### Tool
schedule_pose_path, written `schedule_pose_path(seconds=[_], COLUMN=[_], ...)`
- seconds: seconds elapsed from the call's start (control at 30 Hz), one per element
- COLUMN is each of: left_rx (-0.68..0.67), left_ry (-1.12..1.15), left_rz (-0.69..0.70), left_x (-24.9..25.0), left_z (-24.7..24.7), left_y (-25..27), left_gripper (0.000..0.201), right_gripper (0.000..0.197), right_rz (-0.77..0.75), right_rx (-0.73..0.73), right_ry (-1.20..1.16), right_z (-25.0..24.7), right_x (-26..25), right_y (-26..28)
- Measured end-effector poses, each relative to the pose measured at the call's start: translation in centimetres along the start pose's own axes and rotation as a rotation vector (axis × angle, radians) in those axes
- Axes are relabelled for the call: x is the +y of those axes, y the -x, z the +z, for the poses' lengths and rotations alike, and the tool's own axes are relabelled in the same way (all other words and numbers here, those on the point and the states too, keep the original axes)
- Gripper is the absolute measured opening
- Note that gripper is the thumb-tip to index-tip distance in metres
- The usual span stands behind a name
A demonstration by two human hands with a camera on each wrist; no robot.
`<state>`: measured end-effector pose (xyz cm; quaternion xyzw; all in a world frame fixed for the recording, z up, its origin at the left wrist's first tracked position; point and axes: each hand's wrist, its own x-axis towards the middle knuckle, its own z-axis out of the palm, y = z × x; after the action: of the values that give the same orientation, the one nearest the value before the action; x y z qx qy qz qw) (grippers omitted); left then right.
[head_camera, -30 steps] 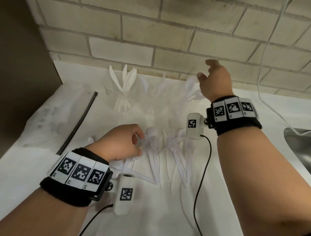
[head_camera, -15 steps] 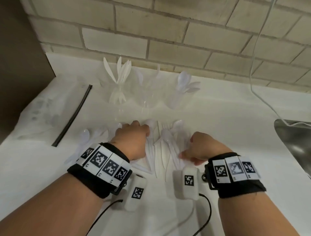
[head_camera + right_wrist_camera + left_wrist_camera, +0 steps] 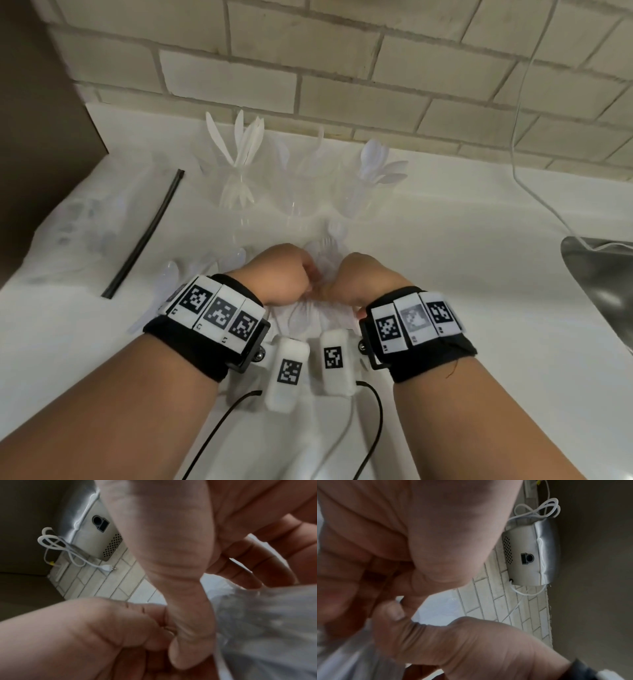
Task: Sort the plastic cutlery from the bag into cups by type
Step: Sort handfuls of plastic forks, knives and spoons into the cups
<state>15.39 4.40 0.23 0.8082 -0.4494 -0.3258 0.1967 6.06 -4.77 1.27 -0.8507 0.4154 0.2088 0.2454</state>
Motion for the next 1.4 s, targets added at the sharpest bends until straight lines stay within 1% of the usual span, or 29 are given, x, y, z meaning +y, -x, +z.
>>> schedule_pose_path(seconds=[0.07, 0.13, 0.17, 0.23, 0.3, 0.37, 0.4, 0.5, 0.6, 0.7, 0.83, 0.9, 1.0, 1.07, 1.13, 1.2, 1.23, 1.27, 1.33, 1.37, 1.4], left_rx=[-0.009, -0.01, -0.008, -0.005, -0.01, -0.016, -0.021, -0.036, -0.012, -0.007, -0.015, -0.025, -0.03, -0.024, -0.023, -0.021, -0.001, 0.062, 0.267, 0.372, 0.442], left_ry=[0.061, 0.145, 0.198, 0.308, 0.416, 0.476, 0.492, 0.504, 0.444, 0.452, 0.564, 0.624, 0.675, 0.688, 0.708, 0.71, 0.688, 0.659, 0.651, 0.681, 0.737], left_rz=[-0.002, -0.022, -0.032, -0.061, -0.084, -0.093, -0.093, -0.087, -0.072, -0.071, -0.068, -0.068, -0.068, -0.078, -0.084, -0.097, -0.112, -0.13, -0.173, -0.187, -0.195], left_x=[0.1, 0.0, -0.2, -0.5, -0.6, -0.6, -0.6, -0.7, -0.6, -0.5, -0.8, -0.8, -0.9, -0.9, -0.6, -0.6, -0.6, -0.7, -1.0, -1.3, -1.6], left_z=[0.0, 0.1, 0.2, 0.4, 0.6, 0.6, 0.6, 0.7, 0.9, 0.9, 1.0, 1.2, 1.4, 1.4, 1.4, 1.1, 0.8, 0.5, -0.4, -1.0, -1.6], left_y=[0.0, -0.1, -0.3, -0.4, -0.4, -0.3, -0.3, -0.5, -0.7, -0.7, -0.5, -0.3, 0.0, 0.1, 0.3, 0.5, 0.6, 0.6, 0.5, 0.4, 0.3], left_gripper=[0.043, 0.044, 0.042, 0.041, 0.04, 0.04, 0.04, 0.04, 0.04, 0.04, 0.049, 0.05, 0.049, 0.048, 0.046, 0.042, 0.037, 0.029, 0.009, 0.018, 0.032], right_gripper=[0.054, 0.055, 0.05, 0.038, 0.034, 0.024, 0.02, 0.029, 0.026, 0.023, 0.018, 0.017, 0.021, 0.016, 0.013, 0.016, 0.016, 0.013, 0.009, 0.008, 0.011], right_rz=[-0.072, -0.12, -0.13, -0.129, -0.116, -0.092, -0.076, -0.043, -0.03, -0.015, 0.005, 0.01, -0.014, -0.036, -0.055, -0.085, -0.102, -0.124, -0.172, -0.198, -0.236], right_rx=[0.012, 0.029, 0.032, 0.028, 0.036, 0.066, 0.081, 0.122, 0.141, 0.156, 0.171, 0.185, 0.216, 0.231, 0.229, 0.198, 0.185, 0.183, 0.188, 0.192, 0.194], right_ry=[0.106, 0.164, 0.179, 0.173, 0.121, 0.079, 0.059, -0.015, -0.077, -0.128, -0.179, -0.199, -0.193, -0.197, -0.204, -0.174, -0.163, -0.163, -0.179, -0.185, -0.189], right_z=[0.3, 0.5, 0.6, 0.7, 0.7, 0.7, 0.8, 1.3, 1.8, 2.1, 2.1, 2.1, 2.3, 2.4, 2.3, 2.2, 2.2, 2.1, 2.0, 2.0, 1.8], right_x=[-0.6, -1.1, -1.2, -1.2, -1.2, -1.1, -1.0, -0.8, -0.9, -0.7, -0.4, -0.3, -0.3, -0.3, -0.3, -0.1, 0.1, 0.4, 0.8, 0.9, 0.9], right_y=[-0.2, -0.4, -0.5, -0.8, -1.0, -0.9, -0.9, -1.3, -1.9, -2.4, -2.7, -2.6, -2.4, -2.3, -2.1, -1.7, -1.5, -1.2, -0.5, -0.1, 0.4])
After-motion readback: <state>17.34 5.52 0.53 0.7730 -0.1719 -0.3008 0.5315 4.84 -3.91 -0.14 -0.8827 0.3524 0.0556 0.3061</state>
